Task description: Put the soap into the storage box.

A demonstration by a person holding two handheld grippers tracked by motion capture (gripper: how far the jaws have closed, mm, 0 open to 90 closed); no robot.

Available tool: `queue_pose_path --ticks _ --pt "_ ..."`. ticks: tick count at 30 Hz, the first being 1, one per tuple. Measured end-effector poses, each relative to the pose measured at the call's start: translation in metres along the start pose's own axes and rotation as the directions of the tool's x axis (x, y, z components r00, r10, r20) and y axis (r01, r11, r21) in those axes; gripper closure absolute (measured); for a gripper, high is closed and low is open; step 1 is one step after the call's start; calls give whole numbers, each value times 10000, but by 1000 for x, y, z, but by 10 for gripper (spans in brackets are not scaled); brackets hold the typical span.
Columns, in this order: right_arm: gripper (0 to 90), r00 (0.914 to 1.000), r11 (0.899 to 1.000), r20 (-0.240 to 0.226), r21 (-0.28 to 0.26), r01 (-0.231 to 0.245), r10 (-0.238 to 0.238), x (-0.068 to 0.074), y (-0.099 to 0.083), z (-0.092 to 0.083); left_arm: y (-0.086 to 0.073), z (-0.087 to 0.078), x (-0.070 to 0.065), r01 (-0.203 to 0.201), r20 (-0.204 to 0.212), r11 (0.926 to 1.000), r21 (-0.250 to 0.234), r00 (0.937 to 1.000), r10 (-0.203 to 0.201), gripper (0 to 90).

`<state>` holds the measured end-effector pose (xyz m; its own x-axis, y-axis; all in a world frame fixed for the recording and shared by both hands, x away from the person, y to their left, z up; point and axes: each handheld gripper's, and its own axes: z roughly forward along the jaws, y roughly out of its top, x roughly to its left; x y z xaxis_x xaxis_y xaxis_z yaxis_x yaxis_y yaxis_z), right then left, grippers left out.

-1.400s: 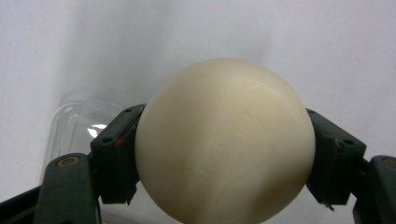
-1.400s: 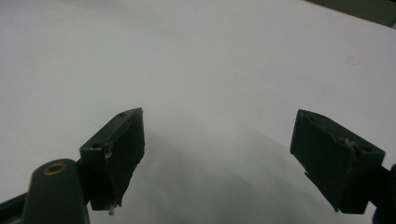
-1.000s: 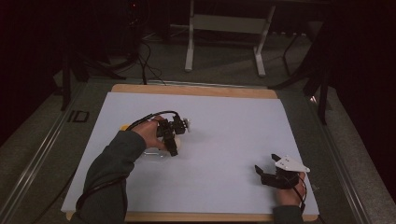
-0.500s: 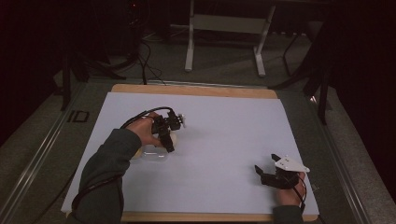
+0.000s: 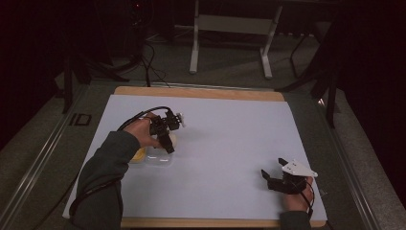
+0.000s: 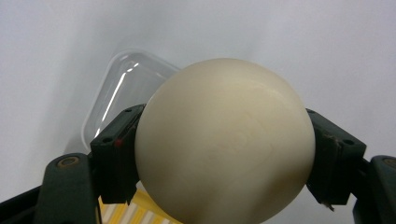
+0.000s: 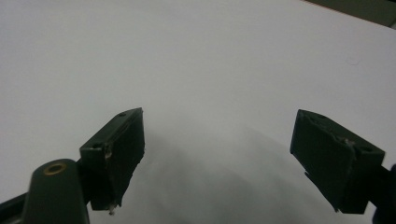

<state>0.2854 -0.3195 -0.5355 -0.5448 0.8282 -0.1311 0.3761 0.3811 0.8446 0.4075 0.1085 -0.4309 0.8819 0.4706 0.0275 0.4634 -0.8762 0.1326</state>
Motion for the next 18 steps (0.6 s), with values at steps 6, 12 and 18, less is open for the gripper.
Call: queue_pose_path --ticks 6,12,18 --pt "177 10000 10000 -1 -9 9 -9 0 0 0 -5 -1 4 207 -100 9997 112 9997 -206 247" --pt "177 10000 10000 -6 -2 3 -3 0 0 0 -9 -3 7 338 -155 9994 100 9993 -336 247" --pt "177 10000 10000 4 -7 2 -2 0 0 0 -13 -5 10 573 -157 9983 31 9982 -573 247"
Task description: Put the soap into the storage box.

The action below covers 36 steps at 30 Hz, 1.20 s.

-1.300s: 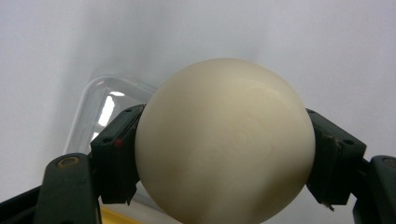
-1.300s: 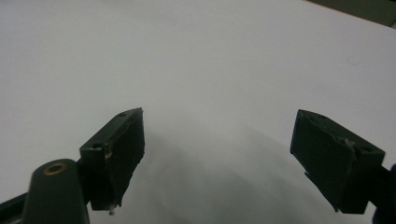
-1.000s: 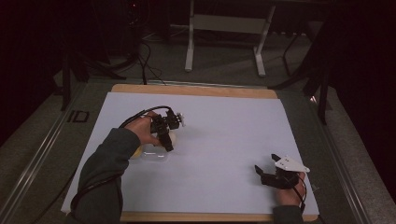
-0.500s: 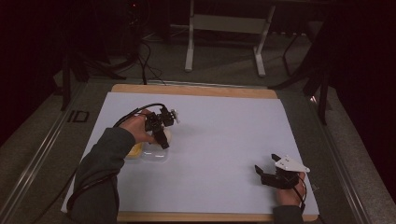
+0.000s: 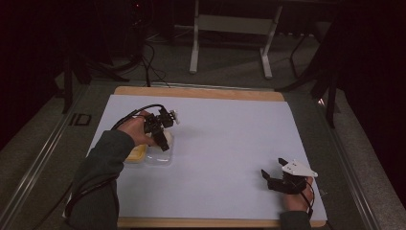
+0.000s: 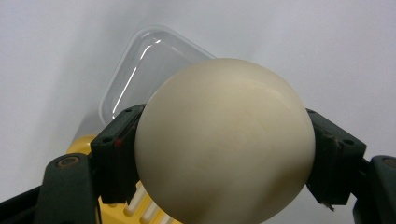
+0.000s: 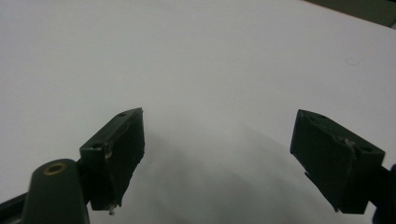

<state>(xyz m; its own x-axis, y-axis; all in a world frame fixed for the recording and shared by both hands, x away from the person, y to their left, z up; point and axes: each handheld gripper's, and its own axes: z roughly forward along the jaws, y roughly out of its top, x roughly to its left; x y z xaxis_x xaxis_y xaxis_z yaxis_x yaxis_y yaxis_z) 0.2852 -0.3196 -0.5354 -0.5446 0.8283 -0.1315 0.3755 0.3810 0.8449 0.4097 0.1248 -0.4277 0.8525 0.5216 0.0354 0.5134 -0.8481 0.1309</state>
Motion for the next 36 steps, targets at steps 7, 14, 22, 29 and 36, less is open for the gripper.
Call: queue_pose_path --ticks 7,14,22,29,36 --pt "177 10000 10000 6 -20 -9 9 0 0 0 -6 -2 4 207 4 9998 -37 9998 -207 247" --pt "177 10000 10000 10 -12 -6 7 0 0 0 -14 -4 10 643 243 9976 -250 9977 -637 247" --pt "177 10000 10000 14 -2 -1 1 0 0 0 -21 -7 15 802 182 9964 -267 9966 -797 247" --pt "177 10000 10000 15 -6 14 -14 0 0 0 -29 -6 19 995 237 9947 -247 9948 -990 247" --pt "177 10000 10000 16 -7 15 -15 0 0 0 -34 -3 22 1146 244 9932 -187 9932 -1141 247"
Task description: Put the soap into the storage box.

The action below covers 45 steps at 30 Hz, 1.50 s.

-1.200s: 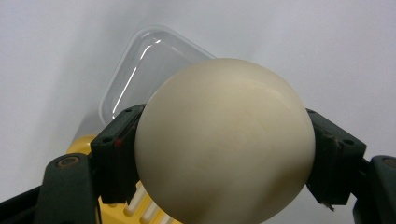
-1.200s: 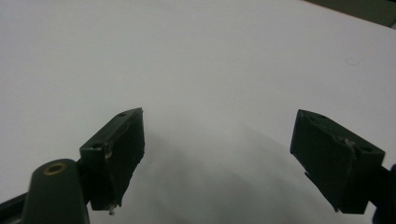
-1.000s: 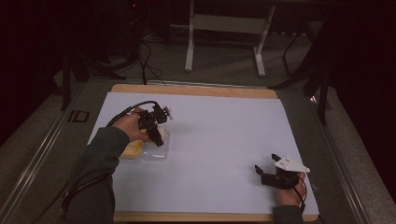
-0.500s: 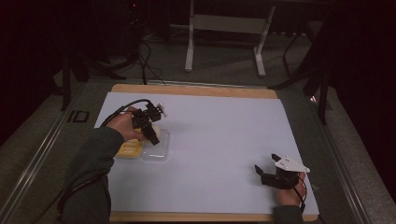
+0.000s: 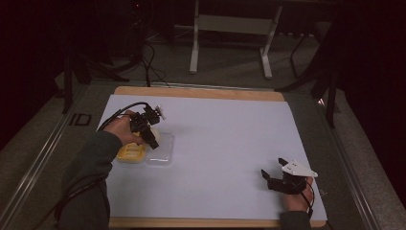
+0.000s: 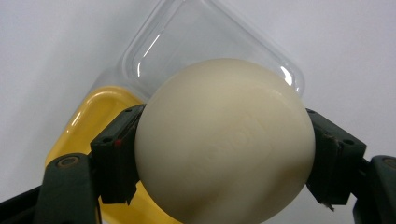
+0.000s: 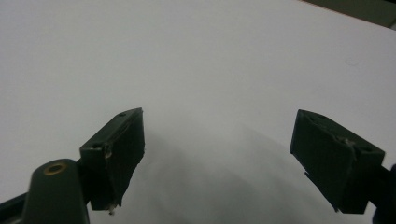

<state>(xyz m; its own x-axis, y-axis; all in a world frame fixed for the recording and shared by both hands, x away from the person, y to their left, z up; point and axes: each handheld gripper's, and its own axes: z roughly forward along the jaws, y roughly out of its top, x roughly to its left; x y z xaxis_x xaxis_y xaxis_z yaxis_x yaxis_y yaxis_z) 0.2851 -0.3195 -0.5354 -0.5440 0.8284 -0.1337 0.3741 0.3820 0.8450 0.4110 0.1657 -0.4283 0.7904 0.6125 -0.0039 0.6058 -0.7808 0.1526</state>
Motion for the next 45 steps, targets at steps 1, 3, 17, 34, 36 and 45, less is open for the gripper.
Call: queue_pose_path --ticks 1,3,17,34,36,45 --pt "177 10000 10000 -5 0 12 -12 0 0 0 -1 1 1 61 31 10000 6 10000 -61 247" --pt "177 10000 10000 -6 -3 11 -11 0 0 0 -4 2 3 174 115 9998 -70 9998 -173 247" --pt "177 10000 10000 18 14 28 -28 0 0 0 -19 9 13 394 -137 9989 239 9991 -391 247" --pt "177 9999 9999 47 -16 105 -105 1 0 0 -41 22 27 599 -688 9954 744 9961 -548 247" --pt "177 9999 9999 46 -10 113 -113 1 0 0 -42 26 30 448 -681 9954 850 9969 -391 246" --pt "177 9999 9999 69 -26 106 -106 1 0 0 -46 42 34 550 -859 9933 1016 9952 -463 246"
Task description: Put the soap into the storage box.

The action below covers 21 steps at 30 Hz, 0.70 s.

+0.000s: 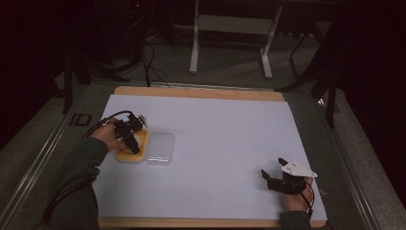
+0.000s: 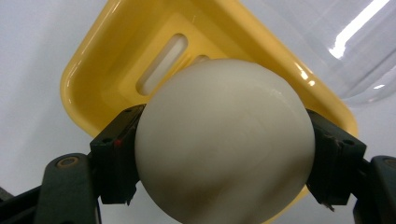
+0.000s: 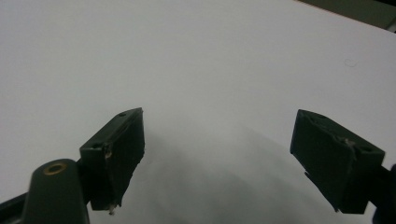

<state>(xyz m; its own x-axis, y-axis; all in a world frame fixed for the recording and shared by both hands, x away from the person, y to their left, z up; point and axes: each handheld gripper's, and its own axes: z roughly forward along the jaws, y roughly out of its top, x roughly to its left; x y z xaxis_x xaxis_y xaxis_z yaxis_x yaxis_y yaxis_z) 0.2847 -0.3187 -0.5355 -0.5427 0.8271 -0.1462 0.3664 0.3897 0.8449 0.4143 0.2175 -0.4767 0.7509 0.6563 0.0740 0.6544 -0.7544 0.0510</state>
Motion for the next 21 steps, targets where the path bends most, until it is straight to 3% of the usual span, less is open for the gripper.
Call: queue_pose_path --ticks 3,7,15,16,17,21 --pt "177 10000 10000 0 -3 3 -3 0 0 0 0 4 1 72 29 10000 30 10000 -72 245" --pt "177 10000 10000 8 -4 3 -3 0 0 0 1 9 1 -160 -81 9995 272 9998 163 245" --pt "177 10000 10000 22 -9 8 -8 0 0 0 1 16 1 -31 66 10000 63 10000 31 241" --pt "177 10000 10000 17 -4 5 -5 0 0 0 1 16 -1 -275 -139 9995 161 9995 278 241" --pt "177 10000 10000 25 -3 25 -25 1 0 0 1 16 -1 -291 -152 9995 147 9995 294 193" --pt "177 10000 10000 31 -13 28 -28 1 0 0 -1 13 0 -253 -172 9996 -131 9995 251 141"
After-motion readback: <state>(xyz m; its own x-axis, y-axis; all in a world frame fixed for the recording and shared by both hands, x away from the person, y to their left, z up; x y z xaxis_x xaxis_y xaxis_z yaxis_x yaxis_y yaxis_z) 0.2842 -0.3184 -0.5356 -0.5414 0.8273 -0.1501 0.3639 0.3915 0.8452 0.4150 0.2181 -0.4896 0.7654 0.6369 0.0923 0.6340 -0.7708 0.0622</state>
